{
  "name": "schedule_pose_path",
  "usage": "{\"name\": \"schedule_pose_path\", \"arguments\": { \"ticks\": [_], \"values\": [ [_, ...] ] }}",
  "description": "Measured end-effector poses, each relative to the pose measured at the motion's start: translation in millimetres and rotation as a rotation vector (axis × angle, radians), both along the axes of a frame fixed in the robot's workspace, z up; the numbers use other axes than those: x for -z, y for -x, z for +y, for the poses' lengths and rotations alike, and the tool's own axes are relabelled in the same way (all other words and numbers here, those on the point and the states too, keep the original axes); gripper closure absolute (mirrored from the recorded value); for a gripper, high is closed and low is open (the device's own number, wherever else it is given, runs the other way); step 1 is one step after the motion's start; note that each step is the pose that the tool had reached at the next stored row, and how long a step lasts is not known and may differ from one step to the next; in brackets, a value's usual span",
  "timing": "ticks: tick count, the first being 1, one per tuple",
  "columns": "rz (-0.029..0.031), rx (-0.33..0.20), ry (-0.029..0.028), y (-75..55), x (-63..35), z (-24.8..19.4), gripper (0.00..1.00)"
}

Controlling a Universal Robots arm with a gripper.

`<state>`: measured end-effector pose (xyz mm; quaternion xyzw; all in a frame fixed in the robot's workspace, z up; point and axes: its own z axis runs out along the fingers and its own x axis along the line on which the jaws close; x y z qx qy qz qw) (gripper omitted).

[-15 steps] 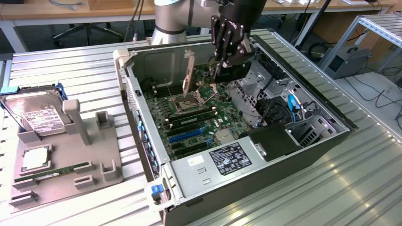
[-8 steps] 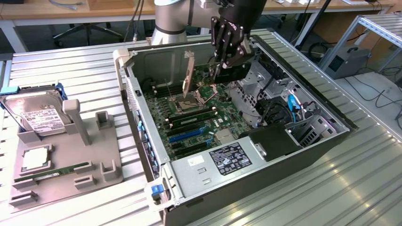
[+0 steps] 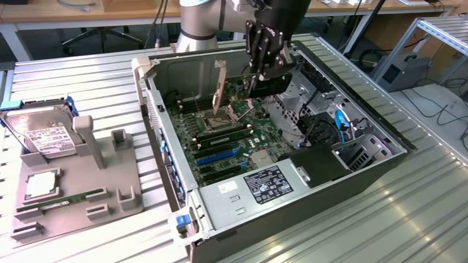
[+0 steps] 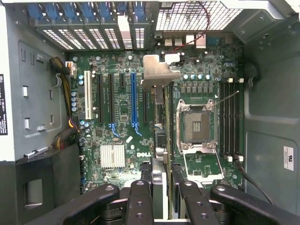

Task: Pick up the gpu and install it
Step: 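Insert the gpu into the slot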

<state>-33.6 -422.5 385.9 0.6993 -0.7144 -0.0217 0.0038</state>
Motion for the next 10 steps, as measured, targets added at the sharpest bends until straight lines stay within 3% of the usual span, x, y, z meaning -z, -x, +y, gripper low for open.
{"name": "schedule_pose_path", "arguments": {
  "ticks": [10],
  "values": [
    [-0.0001, 0.0, -0.0001, 0.0, 2.6, -0.5, 0.73]
  ]
}}
